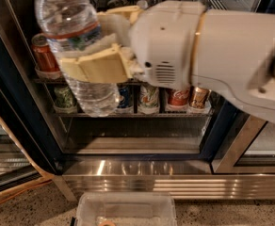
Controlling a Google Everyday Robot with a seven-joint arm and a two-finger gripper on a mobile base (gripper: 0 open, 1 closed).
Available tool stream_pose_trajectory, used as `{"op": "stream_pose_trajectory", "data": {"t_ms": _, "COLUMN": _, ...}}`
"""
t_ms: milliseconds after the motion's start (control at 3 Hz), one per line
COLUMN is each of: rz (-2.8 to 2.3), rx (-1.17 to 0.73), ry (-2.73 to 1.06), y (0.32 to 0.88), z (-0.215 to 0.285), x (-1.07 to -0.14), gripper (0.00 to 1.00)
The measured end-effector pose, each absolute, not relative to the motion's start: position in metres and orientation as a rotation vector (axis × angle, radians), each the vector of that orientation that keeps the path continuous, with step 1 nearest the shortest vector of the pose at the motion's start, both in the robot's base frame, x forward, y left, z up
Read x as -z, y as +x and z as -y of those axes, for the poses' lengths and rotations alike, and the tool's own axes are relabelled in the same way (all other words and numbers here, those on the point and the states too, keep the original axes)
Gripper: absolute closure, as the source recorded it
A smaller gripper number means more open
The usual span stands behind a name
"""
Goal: Pick water bottle from top shelf of fridge
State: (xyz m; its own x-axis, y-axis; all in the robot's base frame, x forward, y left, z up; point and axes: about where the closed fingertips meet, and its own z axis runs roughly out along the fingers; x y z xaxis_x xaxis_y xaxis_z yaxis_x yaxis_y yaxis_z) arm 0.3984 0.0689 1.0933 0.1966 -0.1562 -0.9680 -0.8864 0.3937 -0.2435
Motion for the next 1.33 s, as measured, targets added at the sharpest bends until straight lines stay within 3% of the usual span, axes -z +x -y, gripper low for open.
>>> {"op": "stream_pose_trajectory", "data": {"t_ms": 1000, "rz": -1.375, "rx": -0.739, "ry": -1.074, "y": 0.287, "z": 0.004, "x": -1.049, "gripper": 1.00}}
{"op": "stream_pose_trajectory", "data": {"t_ms": 1333, "rz": -1.384, "rx": -0.736, "ry": -1.075, "y": 0.283, "z": 0.003, "x": -1.046, "gripper": 1.00}}
